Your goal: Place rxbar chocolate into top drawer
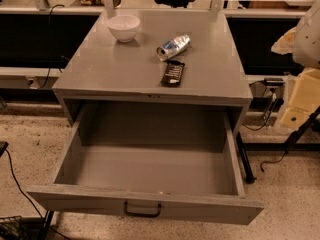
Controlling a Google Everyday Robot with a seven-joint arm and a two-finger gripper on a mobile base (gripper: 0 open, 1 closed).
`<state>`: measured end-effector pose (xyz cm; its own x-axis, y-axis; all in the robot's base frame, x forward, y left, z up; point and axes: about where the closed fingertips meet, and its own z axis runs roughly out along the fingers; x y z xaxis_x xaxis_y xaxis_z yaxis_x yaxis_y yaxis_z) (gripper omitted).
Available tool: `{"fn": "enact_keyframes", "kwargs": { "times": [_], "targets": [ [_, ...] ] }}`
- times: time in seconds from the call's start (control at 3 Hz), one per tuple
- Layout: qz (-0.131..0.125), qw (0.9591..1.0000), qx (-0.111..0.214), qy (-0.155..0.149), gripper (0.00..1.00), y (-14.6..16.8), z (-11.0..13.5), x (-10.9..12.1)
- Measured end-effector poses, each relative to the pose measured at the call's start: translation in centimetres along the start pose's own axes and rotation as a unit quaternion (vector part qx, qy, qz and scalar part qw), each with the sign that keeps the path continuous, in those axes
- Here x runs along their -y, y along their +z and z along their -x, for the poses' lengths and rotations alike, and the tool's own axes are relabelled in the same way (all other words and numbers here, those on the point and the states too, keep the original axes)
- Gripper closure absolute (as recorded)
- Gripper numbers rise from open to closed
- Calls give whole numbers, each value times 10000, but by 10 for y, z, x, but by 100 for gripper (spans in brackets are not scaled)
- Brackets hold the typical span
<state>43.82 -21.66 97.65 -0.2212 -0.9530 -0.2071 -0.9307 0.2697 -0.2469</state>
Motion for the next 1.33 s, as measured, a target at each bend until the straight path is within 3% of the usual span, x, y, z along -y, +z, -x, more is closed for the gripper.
{"fn": "enact_keyframes", "kwargs": {
  "times": [0.67,1.0,1.33],
  "targets": [
    [-140,9999,86,-50,0,-1,2,11],
    [-714,9969,282,144,0,1,4,68],
    [-1424,9853,874,363,0,-1,9,140]
  ]
}}
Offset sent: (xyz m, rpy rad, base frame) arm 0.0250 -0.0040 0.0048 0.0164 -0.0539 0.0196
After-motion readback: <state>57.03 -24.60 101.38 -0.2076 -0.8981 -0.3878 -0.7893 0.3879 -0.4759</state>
